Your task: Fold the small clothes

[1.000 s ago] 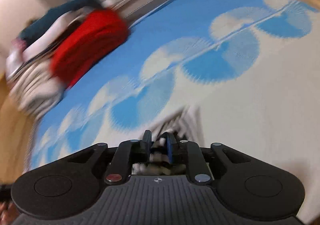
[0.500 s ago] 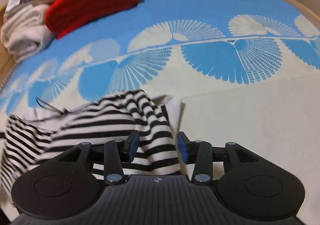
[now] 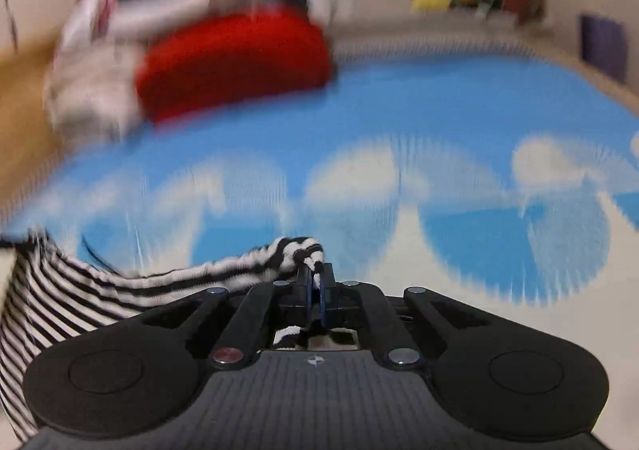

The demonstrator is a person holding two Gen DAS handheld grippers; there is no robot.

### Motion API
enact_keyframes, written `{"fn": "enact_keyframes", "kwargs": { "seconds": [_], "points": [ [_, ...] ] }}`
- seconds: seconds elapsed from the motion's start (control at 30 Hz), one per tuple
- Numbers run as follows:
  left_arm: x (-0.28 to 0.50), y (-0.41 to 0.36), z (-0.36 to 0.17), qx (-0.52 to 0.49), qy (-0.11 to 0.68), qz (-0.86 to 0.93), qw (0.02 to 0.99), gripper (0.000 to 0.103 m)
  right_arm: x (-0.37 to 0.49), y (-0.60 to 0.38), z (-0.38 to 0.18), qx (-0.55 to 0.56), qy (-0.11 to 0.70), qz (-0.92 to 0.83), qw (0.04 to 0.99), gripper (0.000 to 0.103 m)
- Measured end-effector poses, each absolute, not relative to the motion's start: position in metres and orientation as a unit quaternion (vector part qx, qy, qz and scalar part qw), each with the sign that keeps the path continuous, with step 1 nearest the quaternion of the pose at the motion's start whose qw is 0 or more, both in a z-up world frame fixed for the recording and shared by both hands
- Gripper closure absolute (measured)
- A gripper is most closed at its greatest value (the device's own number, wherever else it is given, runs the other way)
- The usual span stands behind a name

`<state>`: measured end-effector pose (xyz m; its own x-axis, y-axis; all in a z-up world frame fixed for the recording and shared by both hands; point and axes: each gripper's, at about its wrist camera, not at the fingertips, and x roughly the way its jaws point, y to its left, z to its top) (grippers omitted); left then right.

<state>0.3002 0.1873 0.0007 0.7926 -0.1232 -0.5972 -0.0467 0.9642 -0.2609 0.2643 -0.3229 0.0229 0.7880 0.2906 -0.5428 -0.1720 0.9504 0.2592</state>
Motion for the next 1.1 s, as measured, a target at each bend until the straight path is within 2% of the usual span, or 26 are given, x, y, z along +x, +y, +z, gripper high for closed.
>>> {"fn": "enact_keyframes", "kwargs": {
  "seconds": [0.07, 0.2, 0.3, 0.4, 0.47, 0.53, 0.6, 0.63, 0.7, 0.83, 0.97, 1.03, 1.1],
  "points": [
    [0.317, 0.172, -0.014, -0.098, 0.359, -0.006, 0.928, 0.100, 0.275, -0.312, 0.015, 0.076, 0.310, 0.096, 0.943, 0.100],
    [0.346, 0.141, -0.077, -0.021, 0.500, 0.022, 0.865, 0.100, 0.304, -0.281, -0.038, -0.019, 0.420, 0.051, 0.906, 0.100],
    [0.351, 0.144, -0.069, -0.043, 0.482, 0.038, 0.874, 0.100, 0.313, -0.272, -0.046, -0.041, 0.429, 0.038, 0.902, 0.100],
    [0.348, 0.155, -0.044, -0.091, 0.412, 0.034, 0.906, 0.100, 0.313, -0.275, -0.019, 0.003, 0.355, 0.014, 0.935, 0.100],
    [0.349, 0.155, -0.046, -0.081, 0.399, 0.049, 0.912, 0.100, 0.315, -0.274, -0.018, 0.000, 0.335, 0.006, 0.942, 0.100],
    [0.354, 0.149, -0.062, -0.046, 0.440, 0.064, 0.895, 0.097, 0.324, -0.270, -0.038, -0.012, 0.389, 0.018, 0.921, 0.100],
    [0.358, 0.144, -0.082, -0.026, 0.510, 0.047, 0.859, 0.090, 0.328, -0.264, -0.062, -0.031, 0.465, 0.034, 0.884, 0.097],
    [0.355, 0.144, -0.081, -0.013, 0.510, 0.049, 0.858, 0.084, 0.325, -0.262, -0.062, -0.044, 0.465, 0.034, 0.883, 0.096],
    [0.348, 0.148, -0.061, -0.006, 0.489, 0.063, 0.870, 0.069, 0.319, -0.261, -0.047, -0.055, 0.454, 0.041, 0.888, 0.091],
    [0.321, 0.178, -0.021, -0.103, 0.463, 0.049, 0.879, 0.069, 0.293, -0.289, -0.003, 0.027, 0.428, 0.033, 0.903, 0.082],
    [0.290, 0.206, 0.012, -0.164, 0.484, 0.062, 0.858, 0.069, 0.258, -0.326, 0.033, 0.092, 0.432, 0.023, 0.897, 0.081],
    [0.256, 0.217, 0.030, -0.183, 0.463, 0.050, 0.866, 0.063, 0.235, -0.342, 0.052, 0.126, 0.423, 0.033, 0.897, 0.079],
    [0.226, 0.224, 0.035, -0.195, 0.456, 0.037, 0.868, 0.059, 0.209, -0.349, 0.062, 0.125, 0.422, 0.044, 0.897, 0.072]
  ]
}}
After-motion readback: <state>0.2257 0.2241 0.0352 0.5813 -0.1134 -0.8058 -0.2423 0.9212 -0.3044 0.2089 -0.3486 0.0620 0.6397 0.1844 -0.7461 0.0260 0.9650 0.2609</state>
